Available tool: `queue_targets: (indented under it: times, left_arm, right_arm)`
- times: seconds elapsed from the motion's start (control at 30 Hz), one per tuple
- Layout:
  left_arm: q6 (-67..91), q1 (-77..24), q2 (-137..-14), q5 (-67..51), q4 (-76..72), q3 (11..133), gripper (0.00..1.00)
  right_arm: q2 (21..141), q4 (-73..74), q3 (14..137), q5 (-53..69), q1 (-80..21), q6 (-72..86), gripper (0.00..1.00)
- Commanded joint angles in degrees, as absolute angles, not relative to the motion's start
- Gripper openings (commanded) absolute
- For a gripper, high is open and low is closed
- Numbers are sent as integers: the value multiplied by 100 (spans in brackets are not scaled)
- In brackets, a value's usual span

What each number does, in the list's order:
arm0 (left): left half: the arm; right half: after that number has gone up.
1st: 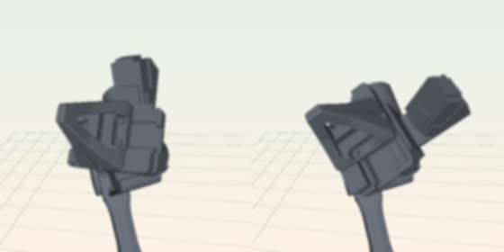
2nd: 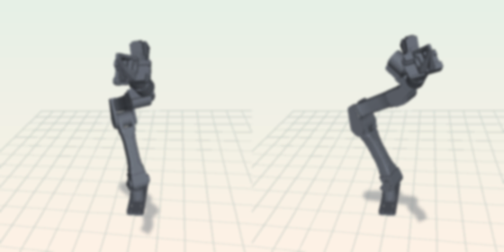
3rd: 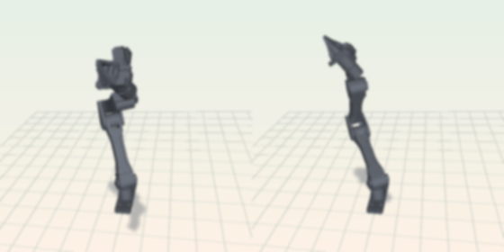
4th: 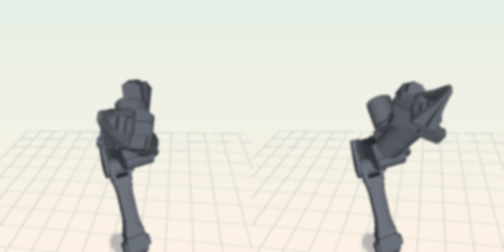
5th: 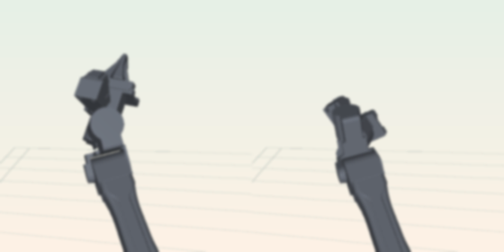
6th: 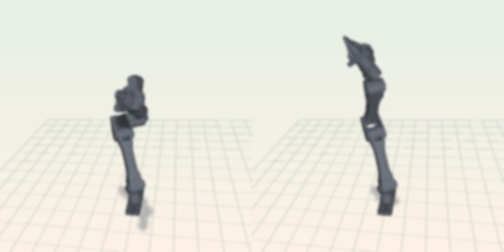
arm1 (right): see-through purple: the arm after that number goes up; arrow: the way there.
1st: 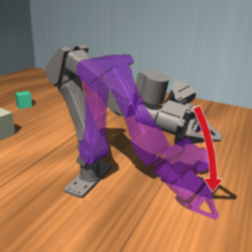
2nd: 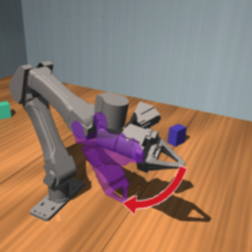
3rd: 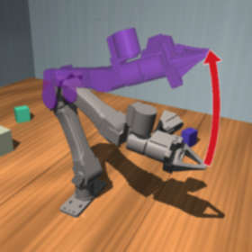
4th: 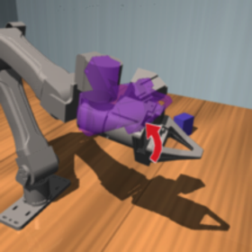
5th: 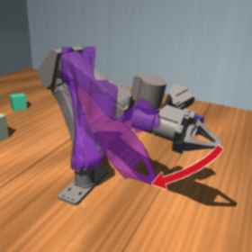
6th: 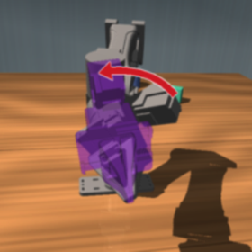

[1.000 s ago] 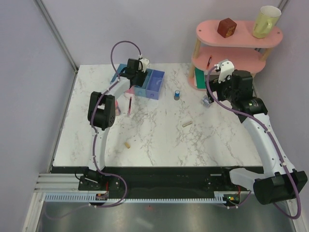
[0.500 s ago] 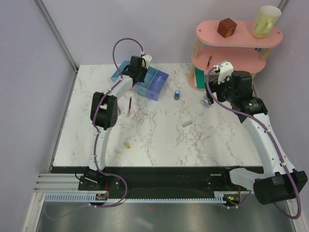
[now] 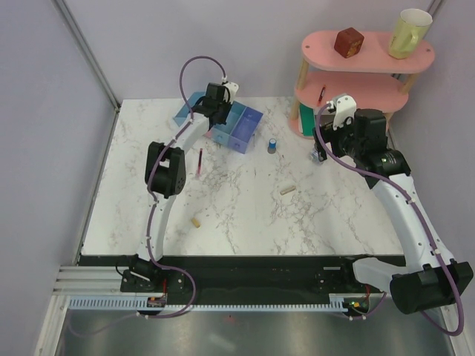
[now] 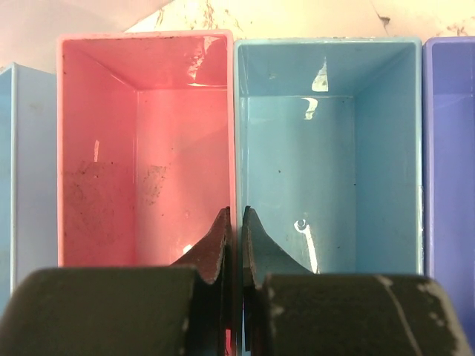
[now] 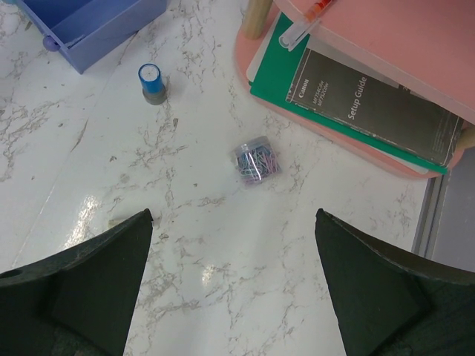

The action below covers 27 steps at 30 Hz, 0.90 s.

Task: Sort the stationery into containers
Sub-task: Move the storage box to the center of the board.

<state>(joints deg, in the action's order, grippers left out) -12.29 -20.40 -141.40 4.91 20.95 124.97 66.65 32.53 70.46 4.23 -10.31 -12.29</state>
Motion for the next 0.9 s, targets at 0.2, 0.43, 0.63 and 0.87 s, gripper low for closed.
queue_targets:
  times: [0.2, 0.43, 0.63, 0.87]
  left_arm:
    - [-1057, -2373, -14836, 791, 2874, 13562, 2]
    - [-185, -2355, -14335, 27, 3312, 12885, 2]
    - [360, -2338, -14379, -193, 3674, 12815, 2]
    - [711, -2338, -14589, 367, 3674, 13025, 2]
  right_arm:
    - [6592, 3322, 7374, 387, -1072, -1354, 98]
    - [6680, 3349, 7497, 387, -1081, -1284, 98]
    - [6715, 3357, 7559, 387, -1090, -1195, 98]
    - [6618, 3436, 7550, 361, -1107, -1195, 98]
